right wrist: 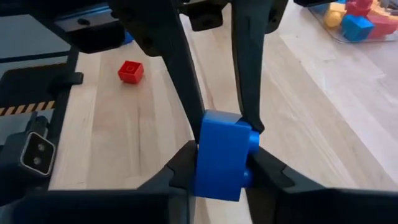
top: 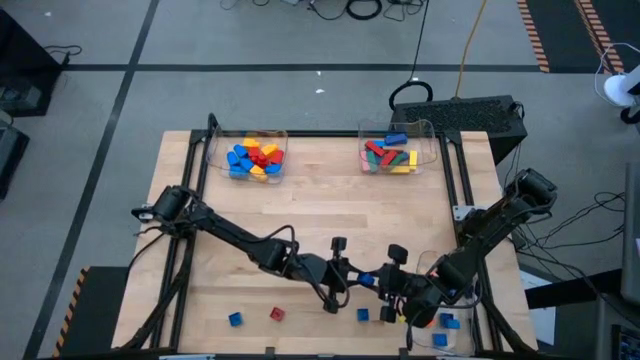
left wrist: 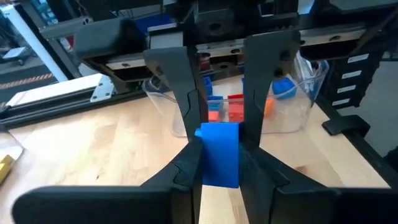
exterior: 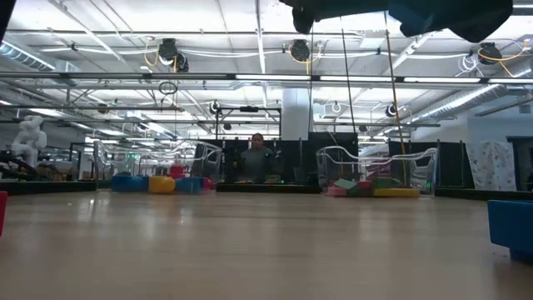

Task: Sort blocks by size
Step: Put the 4 stud blue game piece into the bottom transparent bin

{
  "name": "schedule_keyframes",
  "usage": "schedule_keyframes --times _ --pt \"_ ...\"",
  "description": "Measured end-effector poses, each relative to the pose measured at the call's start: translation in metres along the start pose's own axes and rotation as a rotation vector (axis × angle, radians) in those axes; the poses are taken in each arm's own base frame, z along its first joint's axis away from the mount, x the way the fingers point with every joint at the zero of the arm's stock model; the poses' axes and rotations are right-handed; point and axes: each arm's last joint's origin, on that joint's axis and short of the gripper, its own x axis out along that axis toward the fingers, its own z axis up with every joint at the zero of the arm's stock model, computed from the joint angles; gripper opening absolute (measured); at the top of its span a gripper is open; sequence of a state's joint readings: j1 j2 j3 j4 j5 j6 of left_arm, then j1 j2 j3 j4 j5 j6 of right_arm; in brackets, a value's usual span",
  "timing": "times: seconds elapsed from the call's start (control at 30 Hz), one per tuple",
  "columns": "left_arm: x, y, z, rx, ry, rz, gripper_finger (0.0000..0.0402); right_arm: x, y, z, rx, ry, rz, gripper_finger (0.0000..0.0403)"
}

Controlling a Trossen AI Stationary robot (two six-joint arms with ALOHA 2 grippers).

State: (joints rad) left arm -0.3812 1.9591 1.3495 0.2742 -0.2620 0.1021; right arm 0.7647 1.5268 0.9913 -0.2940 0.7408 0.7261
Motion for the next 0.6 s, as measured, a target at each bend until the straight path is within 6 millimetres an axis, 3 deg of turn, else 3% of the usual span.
schedule_keyframes --times 0.23,0.43,0.6 --pt "0.000 -0.001 -0.001 0.008 0.007 -0.025 0.0098 -0.001 0.001 -0.002 -0.010 0.011 0.002 0.0073" --pt "-0.001 -0.004 -0.004 -0.041 0.038 -0.056 0.0185 -0.014 0.005 -0.019 -0.006 0.111 0.027 0.0073" --pt "-0.001 -0.008 -0.011 -0.068 0.106 -0.184 0.0263 -0.035 0.013 -0.041 0.017 0.237 0.072 0.0073"
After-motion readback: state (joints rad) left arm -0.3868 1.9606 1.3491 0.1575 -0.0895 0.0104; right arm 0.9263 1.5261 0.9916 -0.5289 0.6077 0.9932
